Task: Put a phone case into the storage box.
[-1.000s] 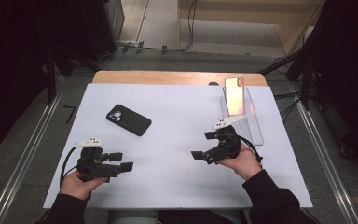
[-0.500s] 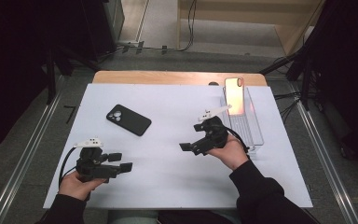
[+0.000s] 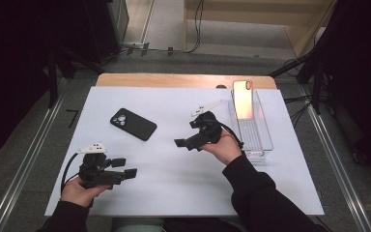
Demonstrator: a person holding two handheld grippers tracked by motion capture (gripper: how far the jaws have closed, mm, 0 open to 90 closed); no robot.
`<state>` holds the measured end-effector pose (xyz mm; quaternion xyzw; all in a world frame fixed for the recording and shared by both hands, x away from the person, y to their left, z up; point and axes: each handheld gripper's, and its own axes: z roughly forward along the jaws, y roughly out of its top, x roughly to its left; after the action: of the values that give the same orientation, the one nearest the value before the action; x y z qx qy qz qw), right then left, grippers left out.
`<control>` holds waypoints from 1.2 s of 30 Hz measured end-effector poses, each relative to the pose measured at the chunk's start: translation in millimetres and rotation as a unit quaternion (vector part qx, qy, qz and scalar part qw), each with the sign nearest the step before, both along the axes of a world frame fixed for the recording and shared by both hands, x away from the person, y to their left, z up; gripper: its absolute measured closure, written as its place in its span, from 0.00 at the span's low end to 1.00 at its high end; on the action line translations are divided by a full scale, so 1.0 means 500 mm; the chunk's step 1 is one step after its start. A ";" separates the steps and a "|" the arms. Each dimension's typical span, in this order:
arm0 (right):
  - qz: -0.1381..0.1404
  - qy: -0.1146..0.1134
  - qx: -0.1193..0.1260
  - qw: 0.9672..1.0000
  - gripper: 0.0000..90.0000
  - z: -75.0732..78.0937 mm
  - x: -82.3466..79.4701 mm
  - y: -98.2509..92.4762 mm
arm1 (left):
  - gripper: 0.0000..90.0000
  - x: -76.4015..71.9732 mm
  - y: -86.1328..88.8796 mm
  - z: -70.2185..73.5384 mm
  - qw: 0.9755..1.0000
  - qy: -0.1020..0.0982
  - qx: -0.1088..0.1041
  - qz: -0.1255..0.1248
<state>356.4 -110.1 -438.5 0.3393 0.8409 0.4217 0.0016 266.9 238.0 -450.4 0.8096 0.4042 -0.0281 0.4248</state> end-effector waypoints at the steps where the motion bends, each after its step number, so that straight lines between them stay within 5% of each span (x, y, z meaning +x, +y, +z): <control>1: 0.000 -0.002 -0.001 1.000 0.00 0.000 0.004 0.003 | 0.28 0.000 -0.001 -0.001 1.000 0.000 0.001 0.000; 20: 0.010 -0.001 0.002 1.000 0.00 -0.007 0.092 0.083 | 0.28 0.004 -0.004 -0.004 1.000 0.000 0.004 0.000; 36: 0.024 0.008 -0.001 1.000 0.00 -0.022 0.134 0.161 | 0.29 0.005 0.000 -0.002 1.000 0.000 0.004 0.001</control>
<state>423.4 -29.4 -449.5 0.3223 0.8492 0.4180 -0.0155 269.3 237.9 -451.5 0.8109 0.4048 -0.0263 0.4218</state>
